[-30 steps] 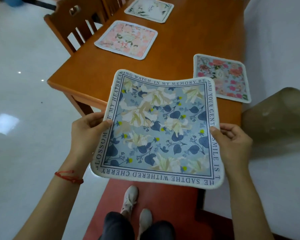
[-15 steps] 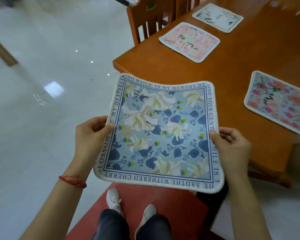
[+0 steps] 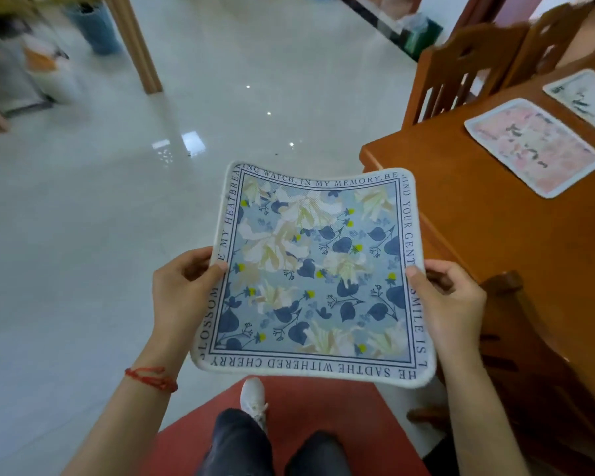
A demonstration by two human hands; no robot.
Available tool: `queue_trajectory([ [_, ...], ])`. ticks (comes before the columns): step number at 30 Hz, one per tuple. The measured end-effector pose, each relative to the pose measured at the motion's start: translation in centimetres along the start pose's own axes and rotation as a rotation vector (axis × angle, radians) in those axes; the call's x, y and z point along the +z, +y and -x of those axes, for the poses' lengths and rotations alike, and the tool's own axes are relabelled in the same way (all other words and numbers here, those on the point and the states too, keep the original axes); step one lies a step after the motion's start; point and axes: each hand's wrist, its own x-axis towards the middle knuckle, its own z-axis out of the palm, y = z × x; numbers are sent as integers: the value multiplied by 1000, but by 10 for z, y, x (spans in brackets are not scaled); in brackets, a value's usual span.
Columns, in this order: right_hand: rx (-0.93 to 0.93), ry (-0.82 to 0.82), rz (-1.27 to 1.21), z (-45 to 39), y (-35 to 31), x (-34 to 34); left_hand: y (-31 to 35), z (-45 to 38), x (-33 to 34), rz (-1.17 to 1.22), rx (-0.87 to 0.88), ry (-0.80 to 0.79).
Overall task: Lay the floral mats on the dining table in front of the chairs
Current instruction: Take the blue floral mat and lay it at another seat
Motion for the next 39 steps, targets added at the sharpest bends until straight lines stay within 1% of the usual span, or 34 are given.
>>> queue_trajectory([
  [7, -64, -196, 0, -15, -26, 100, -12, -47, -61, 11, -73, 171],
  [12, -129, -294, 15, -23, -43, 160, -17, -75, -95, 18, -104, 267],
  [16, -144, -338, 26, -36, -50, 194, -18, -97, -105, 39, -123, 321],
  [22, -133, -407, 8, -81, -63, 240, -11, -140, -100, 87, -156, 383],
  [28, -118, -449, -10, -147, -80, 294, 10, -207, -80, 96, -162, 443],
  [35, -85, -459, -83, -222, -113, 340, 48, -291, -52, 106, -166, 442],
  [39, -74, -452, -74, -257, -124, 367, 63, -340, -40, 100, -167, 422],
])
